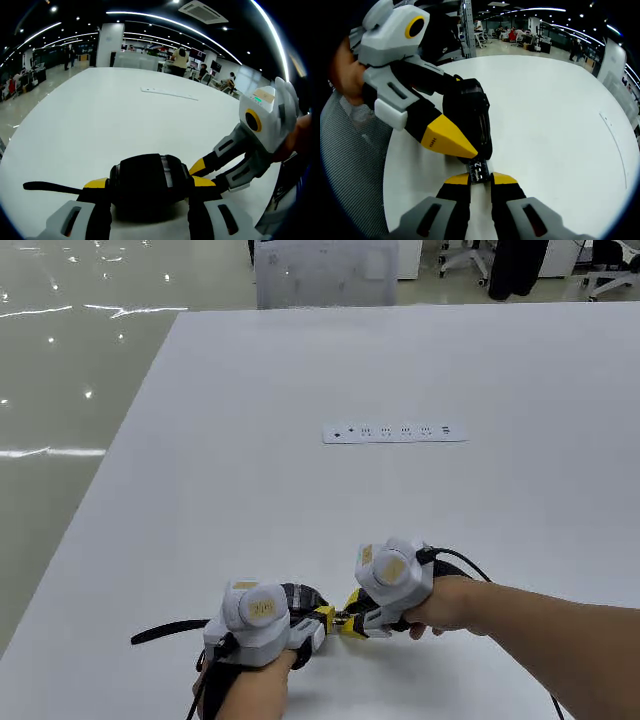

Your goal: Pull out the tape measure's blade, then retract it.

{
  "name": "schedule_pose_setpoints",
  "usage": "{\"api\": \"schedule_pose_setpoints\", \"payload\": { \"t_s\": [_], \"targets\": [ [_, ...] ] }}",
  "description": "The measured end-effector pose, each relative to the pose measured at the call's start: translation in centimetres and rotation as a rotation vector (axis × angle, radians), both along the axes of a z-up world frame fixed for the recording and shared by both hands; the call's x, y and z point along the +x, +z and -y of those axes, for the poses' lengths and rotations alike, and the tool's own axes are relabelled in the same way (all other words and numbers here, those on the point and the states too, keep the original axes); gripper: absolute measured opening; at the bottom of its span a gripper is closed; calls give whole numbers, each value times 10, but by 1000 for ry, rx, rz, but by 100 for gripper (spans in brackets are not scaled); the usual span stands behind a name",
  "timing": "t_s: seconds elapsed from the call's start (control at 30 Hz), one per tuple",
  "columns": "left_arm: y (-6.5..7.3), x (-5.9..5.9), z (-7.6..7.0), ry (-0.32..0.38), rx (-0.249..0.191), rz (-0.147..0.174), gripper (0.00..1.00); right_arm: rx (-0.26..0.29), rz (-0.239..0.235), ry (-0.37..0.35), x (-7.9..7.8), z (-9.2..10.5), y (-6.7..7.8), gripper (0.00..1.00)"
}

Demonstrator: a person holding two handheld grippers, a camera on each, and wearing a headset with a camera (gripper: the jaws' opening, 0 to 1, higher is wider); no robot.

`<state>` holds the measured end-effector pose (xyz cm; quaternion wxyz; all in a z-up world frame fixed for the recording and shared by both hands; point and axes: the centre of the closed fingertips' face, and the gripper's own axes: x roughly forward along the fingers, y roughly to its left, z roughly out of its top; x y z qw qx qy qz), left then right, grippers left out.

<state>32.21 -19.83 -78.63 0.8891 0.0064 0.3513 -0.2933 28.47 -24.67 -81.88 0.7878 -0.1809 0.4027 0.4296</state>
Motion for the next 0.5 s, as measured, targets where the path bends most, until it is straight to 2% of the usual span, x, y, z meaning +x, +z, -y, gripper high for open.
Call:
{"api": "schedule_pose_setpoints", "payload": {
  "t_s": [0.5],
  "targets": [
    [1, 0, 0, -6, -5, -2, 58, 8, 4, 15, 4, -10, 0, 13]
  ]
}}
